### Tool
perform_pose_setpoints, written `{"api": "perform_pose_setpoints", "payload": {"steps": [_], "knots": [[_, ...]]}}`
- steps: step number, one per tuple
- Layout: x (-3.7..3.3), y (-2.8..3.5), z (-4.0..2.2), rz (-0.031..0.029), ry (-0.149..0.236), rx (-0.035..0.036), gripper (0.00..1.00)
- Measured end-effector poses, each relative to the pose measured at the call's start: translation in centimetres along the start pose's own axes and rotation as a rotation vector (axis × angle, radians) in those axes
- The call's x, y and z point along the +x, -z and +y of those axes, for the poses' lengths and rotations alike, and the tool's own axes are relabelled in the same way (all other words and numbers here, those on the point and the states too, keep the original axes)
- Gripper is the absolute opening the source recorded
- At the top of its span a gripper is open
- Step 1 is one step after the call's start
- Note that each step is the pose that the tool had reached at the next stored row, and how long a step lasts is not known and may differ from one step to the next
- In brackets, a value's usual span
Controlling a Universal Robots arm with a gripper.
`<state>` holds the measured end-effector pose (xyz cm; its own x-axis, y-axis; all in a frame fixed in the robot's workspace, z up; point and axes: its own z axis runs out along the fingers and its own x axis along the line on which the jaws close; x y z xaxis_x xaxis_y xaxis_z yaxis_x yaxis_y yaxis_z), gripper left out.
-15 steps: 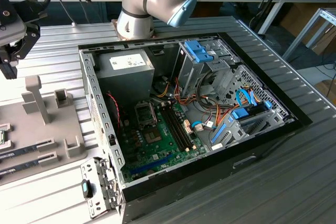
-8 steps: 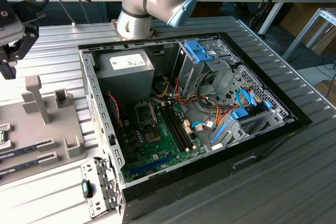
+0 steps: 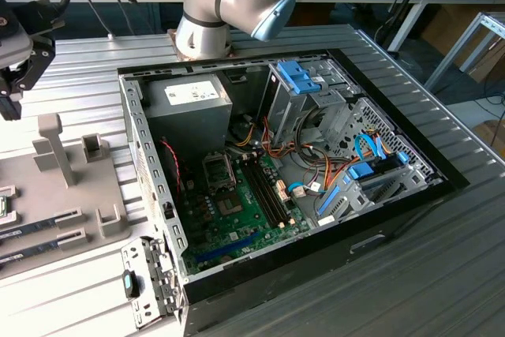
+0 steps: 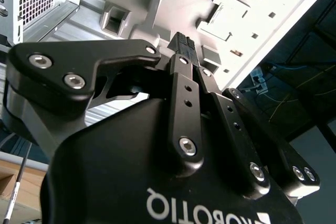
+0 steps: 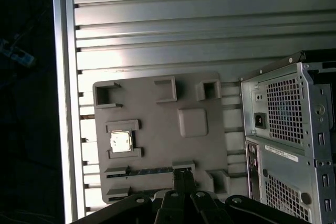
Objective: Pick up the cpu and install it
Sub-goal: 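Reach for the cpu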
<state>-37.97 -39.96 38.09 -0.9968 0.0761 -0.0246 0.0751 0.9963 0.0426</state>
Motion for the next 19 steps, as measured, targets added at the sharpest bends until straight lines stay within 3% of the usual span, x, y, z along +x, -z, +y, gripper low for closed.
{"api": "perform_pose_setpoints", "payload": {"steps": [19], "knots": [[0.56, -0.10, -0.05, 0.0000, 0.000, 0.0000, 0.11]]}}
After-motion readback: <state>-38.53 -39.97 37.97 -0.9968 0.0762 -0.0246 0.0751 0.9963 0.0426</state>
